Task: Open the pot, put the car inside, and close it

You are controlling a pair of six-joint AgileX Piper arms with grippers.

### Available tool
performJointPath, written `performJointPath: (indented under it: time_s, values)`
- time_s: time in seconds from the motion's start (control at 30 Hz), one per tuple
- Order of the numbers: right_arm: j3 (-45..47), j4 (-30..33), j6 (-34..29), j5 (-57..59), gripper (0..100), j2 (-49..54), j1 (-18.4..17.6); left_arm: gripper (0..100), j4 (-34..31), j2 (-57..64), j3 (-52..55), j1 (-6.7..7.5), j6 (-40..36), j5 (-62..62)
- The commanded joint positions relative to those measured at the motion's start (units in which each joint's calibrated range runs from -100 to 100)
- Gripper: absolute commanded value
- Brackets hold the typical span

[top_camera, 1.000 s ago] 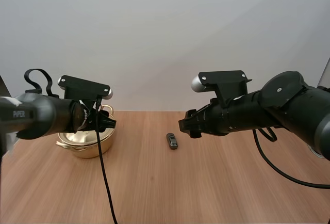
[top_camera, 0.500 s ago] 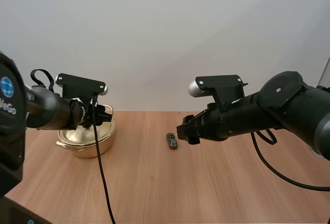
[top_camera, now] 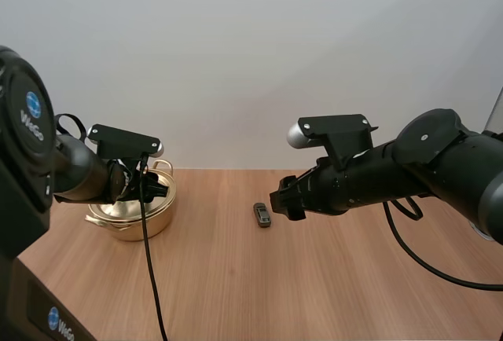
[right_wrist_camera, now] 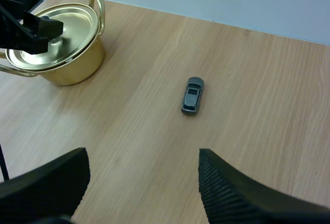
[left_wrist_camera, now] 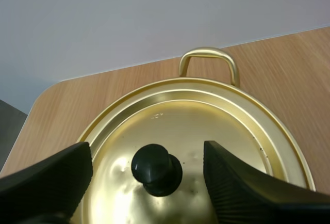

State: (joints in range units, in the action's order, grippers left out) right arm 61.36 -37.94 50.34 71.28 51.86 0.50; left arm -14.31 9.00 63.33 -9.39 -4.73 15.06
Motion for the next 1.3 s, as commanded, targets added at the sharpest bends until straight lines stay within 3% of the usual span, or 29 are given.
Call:
performJointPath:
  time_s: [0.0,0.43,0.47,0.57,0.6,0.8,1.1,1.27]
  values:
    - [0.02,0.03,-0.03,-0.09,100,0.04,0.01,100,-0.13,-0.62,0.02,0.0,0.03,0.37]
    - [0.02,0.03,-0.03,0.07,100,0.04,0.01,100,-0.13,-1.71,0.02,0.0,0.03,0.47]
    - [0.02,0.03,-0.03,0.24,100,0.04,0.01,84,0.38,-1.71,0.02,0.0,0.03,0.27]
    - [0.02,0.03,-0.03,1.47,100,0.04,0.01,11,2.92,-1.71,0.02,0.0,-1.21,-0.8]
    - [0.02,0.03,-0.03,1.66,100,0.04,0.01,0,4.42,-1.71,0.02,0.0,-1.37,-0.9]
    - [0.02,0.03,-0.03,1.8,100,0.04,0.01,0,5.94,-1.71,0.02,0.0,-1.37,0.08]
    - [0.02,0.03,-0.03,1.8,100,0.04,0.01,0,5.94,2.81,-0.86,0.0,-1.11,11.06]
    - [0.02,0.54,0.06,1.41,100,0.04,0.01,0,5.94,11.35,-7.14,0.0,-1.21,-0.48]
